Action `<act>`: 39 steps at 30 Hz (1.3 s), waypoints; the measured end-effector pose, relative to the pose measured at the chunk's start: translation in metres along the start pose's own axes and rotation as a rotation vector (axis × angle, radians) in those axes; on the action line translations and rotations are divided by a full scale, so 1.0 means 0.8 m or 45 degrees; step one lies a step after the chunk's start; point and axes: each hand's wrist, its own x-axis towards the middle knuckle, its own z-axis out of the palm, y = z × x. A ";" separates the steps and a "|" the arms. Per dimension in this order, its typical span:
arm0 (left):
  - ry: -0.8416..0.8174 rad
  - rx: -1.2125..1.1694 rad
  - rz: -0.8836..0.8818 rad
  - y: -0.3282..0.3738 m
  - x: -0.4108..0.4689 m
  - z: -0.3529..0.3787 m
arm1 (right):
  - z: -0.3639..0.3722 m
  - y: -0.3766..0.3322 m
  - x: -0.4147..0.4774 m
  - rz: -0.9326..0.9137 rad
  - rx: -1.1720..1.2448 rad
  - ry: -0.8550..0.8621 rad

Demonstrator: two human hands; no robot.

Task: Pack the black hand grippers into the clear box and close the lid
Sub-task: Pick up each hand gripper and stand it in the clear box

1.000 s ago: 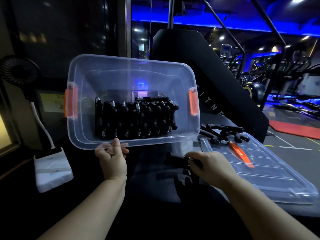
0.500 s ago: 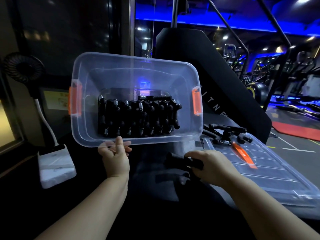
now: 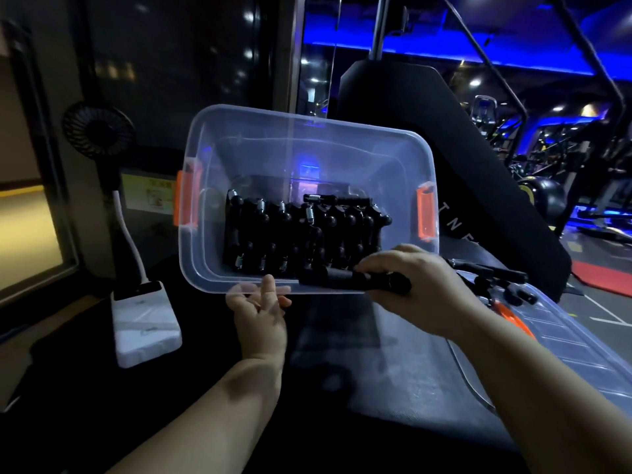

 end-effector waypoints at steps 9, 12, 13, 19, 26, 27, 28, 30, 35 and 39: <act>0.014 -0.035 -0.024 -0.002 0.004 -0.001 | 0.034 -0.012 0.107 0.056 -0.060 0.121; 0.004 -0.075 0.009 -0.004 0.003 0.000 | 0.047 -0.010 0.141 0.106 -0.100 0.156; 0.007 -0.066 0.021 -0.005 0.004 0.000 | 0.050 -0.011 0.151 0.112 -0.109 0.156; 0.043 -0.060 0.102 -0.014 0.005 -0.001 | 0.075 -0.018 0.214 0.083 -0.149 0.144; 0.035 -0.089 0.076 -0.015 0.007 0.001 | 0.123 -0.016 0.270 0.047 -0.180 0.090; 0.028 -0.098 0.070 -0.015 0.007 0.001 | 0.132 -0.012 0.277 0.065 -0.195 0.075; 0.020 -0.109 0.063 -0.016 0.007 0.001 | 0.140 -0.010 0.284 0.085 -0.197 0.060; -0.001 -0.125 0.043 -0.018 0.008 0.001 | 0.150 -0.006 0.296 0.127 -0.190 0.036; -0.041 -0.154 0.004 -0.025 0.008 -0.001 | 0.160 -0.003 0.307 0.132 -0.250 -0.086; -0.001 -0.161 0.038 -0.028 0.007 -0.002 | 0.163 -0.002 0.306 0.144 -0.366 -0.208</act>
